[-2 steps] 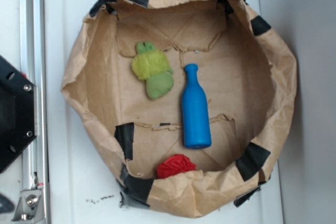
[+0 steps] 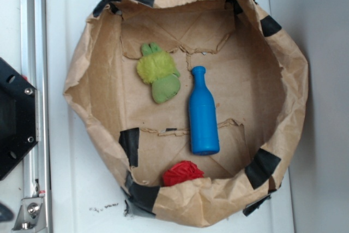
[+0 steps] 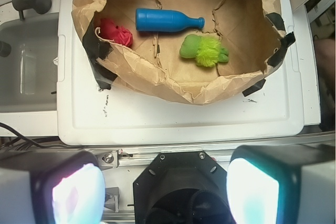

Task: Grab the green animal.

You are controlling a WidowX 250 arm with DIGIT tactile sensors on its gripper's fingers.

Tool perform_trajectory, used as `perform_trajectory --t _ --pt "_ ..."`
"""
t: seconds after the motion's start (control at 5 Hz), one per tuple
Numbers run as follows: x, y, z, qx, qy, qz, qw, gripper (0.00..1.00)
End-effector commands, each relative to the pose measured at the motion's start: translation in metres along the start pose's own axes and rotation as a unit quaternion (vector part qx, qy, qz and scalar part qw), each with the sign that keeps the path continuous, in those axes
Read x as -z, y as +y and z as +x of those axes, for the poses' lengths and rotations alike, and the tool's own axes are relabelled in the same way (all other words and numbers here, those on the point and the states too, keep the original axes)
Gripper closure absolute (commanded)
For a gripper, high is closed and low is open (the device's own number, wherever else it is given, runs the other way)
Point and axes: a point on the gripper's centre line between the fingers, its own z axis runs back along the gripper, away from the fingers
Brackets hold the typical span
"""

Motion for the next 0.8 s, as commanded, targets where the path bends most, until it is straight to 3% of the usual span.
perform_trajectory --t 0.0,0.2,0.6 --pt "0.0044 0.0011 0.0639 0.158 -0.003 0.013 0.987 0.00" --pt "0.0093 0.0070 0.0683 0.148 0.003 0.034 0.988 0.00" --pt "0.0093 0.0070 0.0683 0.148 0.003 0.034 0.988 0.00"
